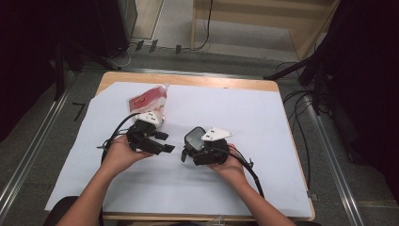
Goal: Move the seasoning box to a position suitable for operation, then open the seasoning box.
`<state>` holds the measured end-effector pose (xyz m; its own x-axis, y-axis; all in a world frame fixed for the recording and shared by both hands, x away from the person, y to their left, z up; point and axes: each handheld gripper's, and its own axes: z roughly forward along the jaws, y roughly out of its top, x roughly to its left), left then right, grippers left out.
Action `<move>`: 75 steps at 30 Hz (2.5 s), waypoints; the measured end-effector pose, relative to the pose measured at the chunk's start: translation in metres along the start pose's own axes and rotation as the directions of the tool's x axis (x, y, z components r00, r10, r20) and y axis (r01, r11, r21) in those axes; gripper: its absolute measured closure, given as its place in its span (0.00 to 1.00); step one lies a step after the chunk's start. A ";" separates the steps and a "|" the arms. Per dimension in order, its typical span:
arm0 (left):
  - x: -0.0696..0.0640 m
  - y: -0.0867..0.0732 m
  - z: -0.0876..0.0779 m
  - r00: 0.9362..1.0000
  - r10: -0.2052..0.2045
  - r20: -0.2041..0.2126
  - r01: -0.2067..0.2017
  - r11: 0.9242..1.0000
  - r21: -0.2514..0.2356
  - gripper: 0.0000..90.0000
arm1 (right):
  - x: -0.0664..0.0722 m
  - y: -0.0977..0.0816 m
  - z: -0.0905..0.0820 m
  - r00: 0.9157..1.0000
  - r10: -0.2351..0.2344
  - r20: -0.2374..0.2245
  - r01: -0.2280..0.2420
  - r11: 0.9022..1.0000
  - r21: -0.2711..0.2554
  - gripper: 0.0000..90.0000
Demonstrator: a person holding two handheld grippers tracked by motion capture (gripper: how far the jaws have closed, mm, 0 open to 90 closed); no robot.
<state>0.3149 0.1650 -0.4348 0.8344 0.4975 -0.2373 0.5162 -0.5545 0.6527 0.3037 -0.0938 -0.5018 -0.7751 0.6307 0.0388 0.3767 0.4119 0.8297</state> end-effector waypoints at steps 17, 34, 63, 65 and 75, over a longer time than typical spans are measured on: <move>0.001 0.001 -0.001 1.000 -0.002 0.002 0.002 1.000 -0.005 0.47 | -0.008 -0.002 -0.031 0.997 0.046 -0.058 -0.043 0.998 0.056 0.18; 0.001 0.003 0.007 1.000 -0.013 0.021 0.013 1.000 -0.006 0.60 | -0.027 -0.008 -0.073 0.989 0.101 -0.103 -0.097 0.994 0.043 0.74; -0.010 0.009 0.034 0.995 0.010 0.096 -0.014 0.999 0.044 1.00 | -0.023 -0.010 -0.059 0.987 0.113 -0.115 -0.102 0.990 0.102 1.00; -0.011 0.009 0.036 0.995 0.008 0.095 -0.012 0.999 0.035 1.00 | -0.024 -0.010 -0.058 0.986 0.118 -0.118 -0.106 0.989 0.101 1.00; -0.012 0.010 0.037 0.996 -0.002 0.088 0.000 1.000 0.031 1.00 | -0.027 -0.010 -0.058 0.987 0.129 -0.101 -0.119 0.988 0.098 1.00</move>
<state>0.3172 0.1286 -0.4526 0.8469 0.4381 -0.3013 0.5217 -0.5753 0.6300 0.2916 -0.1535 -0.4789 -0.7674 0.6087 0.2014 0.5141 0.3964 0.7607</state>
